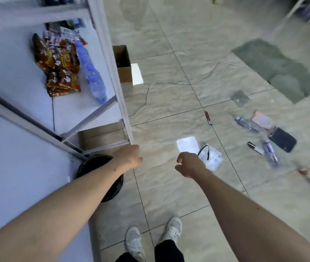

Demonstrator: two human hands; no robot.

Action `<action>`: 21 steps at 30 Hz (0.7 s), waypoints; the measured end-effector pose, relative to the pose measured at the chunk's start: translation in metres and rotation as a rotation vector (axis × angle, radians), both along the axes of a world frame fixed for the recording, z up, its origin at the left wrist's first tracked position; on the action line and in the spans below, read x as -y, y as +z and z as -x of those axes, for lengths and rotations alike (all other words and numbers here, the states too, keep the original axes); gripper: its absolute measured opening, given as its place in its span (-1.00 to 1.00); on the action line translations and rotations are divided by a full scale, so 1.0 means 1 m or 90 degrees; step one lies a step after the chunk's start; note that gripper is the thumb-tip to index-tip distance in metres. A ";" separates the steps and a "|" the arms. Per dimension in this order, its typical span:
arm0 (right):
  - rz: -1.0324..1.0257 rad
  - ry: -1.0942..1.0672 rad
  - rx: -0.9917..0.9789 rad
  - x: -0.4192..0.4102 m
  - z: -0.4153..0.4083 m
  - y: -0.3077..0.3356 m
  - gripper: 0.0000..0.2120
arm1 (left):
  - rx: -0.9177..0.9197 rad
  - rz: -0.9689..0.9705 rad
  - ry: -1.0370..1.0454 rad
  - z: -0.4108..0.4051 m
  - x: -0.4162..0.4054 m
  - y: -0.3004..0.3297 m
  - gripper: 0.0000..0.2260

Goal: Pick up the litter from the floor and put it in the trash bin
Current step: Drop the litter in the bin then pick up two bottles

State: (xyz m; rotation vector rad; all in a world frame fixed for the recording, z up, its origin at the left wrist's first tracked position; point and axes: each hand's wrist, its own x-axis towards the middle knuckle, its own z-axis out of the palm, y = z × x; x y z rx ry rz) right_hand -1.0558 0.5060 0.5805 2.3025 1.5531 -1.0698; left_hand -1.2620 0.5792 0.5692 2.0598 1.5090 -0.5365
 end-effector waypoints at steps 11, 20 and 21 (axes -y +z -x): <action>0.029 -0.140 0.133 0.147 -0.194 0.060 -0.73 | -0.018 -0.009 -0.201 -0.225 0.076 0.049 -0.75; 0.053 -0.210 0.132 0.246 -0.365 0.067 -0.73 | 0.009 -0.005 -0.249 -0.408 0.152 0.060 -0.74; 0.055 -0.221 0.127 0.253 -0.383 0.066 -0.73 | 0.014 -0.003 -0.249 -0.426 0.157 0.059 -0.78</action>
